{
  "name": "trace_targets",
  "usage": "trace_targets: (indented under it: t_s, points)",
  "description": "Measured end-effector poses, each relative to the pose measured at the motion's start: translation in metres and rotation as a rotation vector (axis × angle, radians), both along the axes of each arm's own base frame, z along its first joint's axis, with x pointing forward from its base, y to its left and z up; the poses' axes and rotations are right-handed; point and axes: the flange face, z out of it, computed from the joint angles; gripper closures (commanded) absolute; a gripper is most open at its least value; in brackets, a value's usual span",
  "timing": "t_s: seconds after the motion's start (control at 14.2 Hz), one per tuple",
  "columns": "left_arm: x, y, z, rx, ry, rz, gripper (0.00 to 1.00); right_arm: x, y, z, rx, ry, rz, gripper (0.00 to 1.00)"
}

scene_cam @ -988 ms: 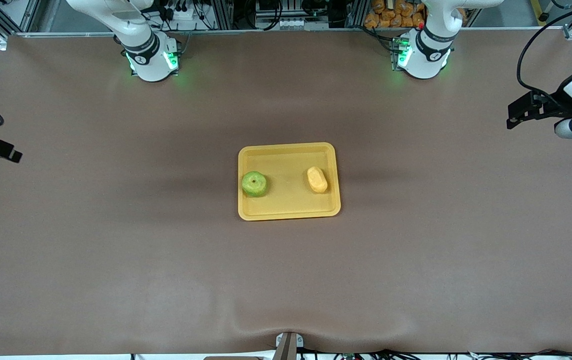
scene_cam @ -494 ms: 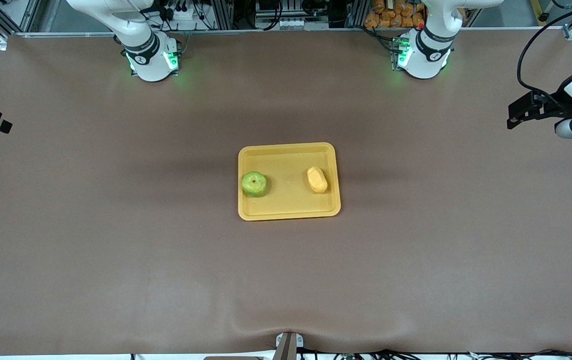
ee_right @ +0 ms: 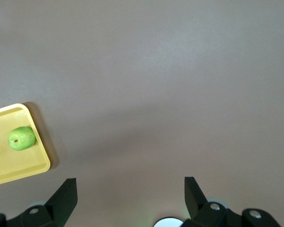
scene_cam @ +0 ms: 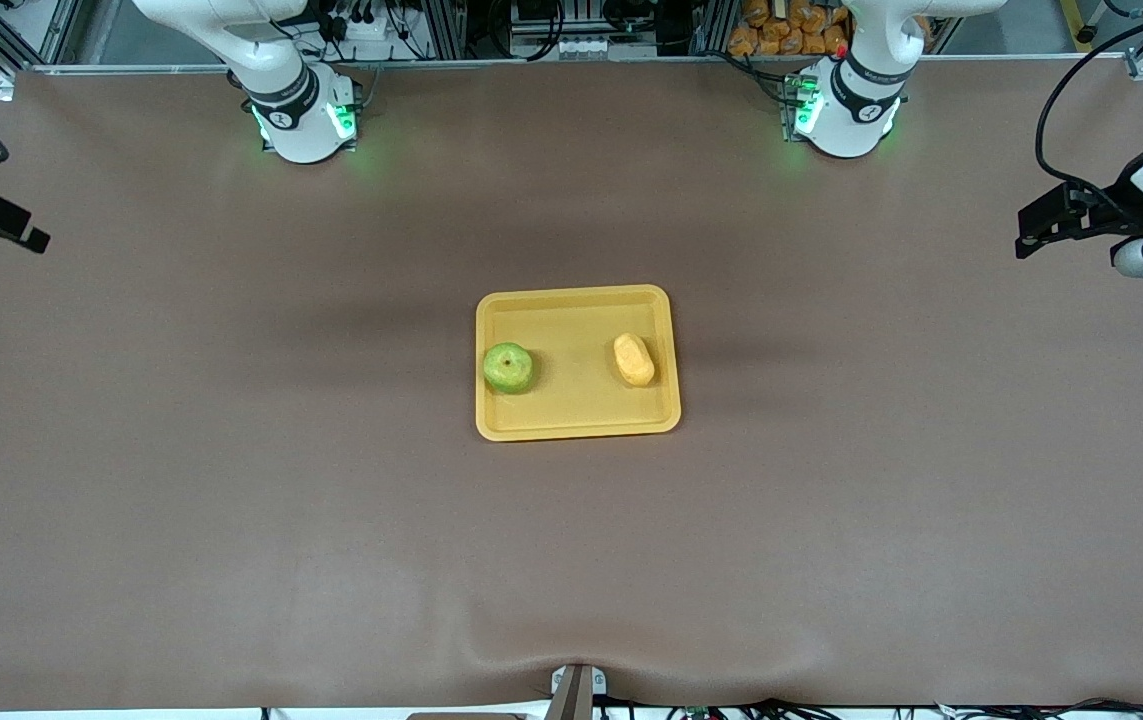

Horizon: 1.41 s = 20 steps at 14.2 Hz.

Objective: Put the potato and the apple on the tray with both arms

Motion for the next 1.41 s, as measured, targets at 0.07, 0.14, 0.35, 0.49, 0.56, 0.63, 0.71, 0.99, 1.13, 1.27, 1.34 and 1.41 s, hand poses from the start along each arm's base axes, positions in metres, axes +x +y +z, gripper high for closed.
trace_targets:
  t_s: [0.07,0.14,0.35,0.49,0.56,0.63,0.71,0.99,1.13,1.27,1.34,1.41]
  points:
    - [0.0,0.0,0.0,0.0,0.0,0.0,0.0,-0.004,-0.002,0.001,0.001,-0.008,-0.004,0.0]
    - [0.0,0.0,0.0,0.0,0.0,0.0,0.0,-0.006,-0.002,0.004,-0.001,-0.021,-0.006,0.0]
    - [0.0,0.0,0.0,0.0,0.0,0.0,0.0,0.0,0.002,0.009,-0.013,-0.06,0.008,0.0]
    - [0.0,0.0,0.0,0.0,0.0,0.0,0.0,0.005,-0.002,0.012,-0.021,-0.076,0.046,0.0]
    - [0.0,0.0,0.0,0.0,0.0,0.0,0.0,0.006,-0.005,0.013,-0.022,-0.08,0.061,0.0]
    - [0.0,0.0,0.0,0.0,0.001,0.0,0.0,0.008,-0.008,0.014,-0.023,-0.082,0.069,0.0]
    - [0.0,0.0,0.0,0.0,0.001,0.0,0.0,0.008,-0.007,0.014,-0.024,-0.082,0.072,0.0]
    - [0.0,0.0,0.0,0.0,0.004,-0.001,0.0,0.009,0.001,0.015,-0.087,-0.073,0.1,0.0]
    - [-0.001,0.0,-0.001,0.001,0.01,-0.001,0.0,0.009,0.008,0.014,-0.105,-0.065,0.115,0.0]
    - [-0.001,0.0,-0.001,0.001,0.013,0.0,0.0,0.008,0.009,0.014,-0.107,-0.062,0.117,0.0]
    - [-0.001,0.0,-0.001,0.001,0.013,0.0,0.0,0.008,0.009,0.014,-0.107,-0.062,0.117,0.0]
    - [-0.001,0.0,-0.001,0.001,0.013,0.0,0.0,0.008,0.009,0.014,-0.107,-0.062,0.117,0.0]
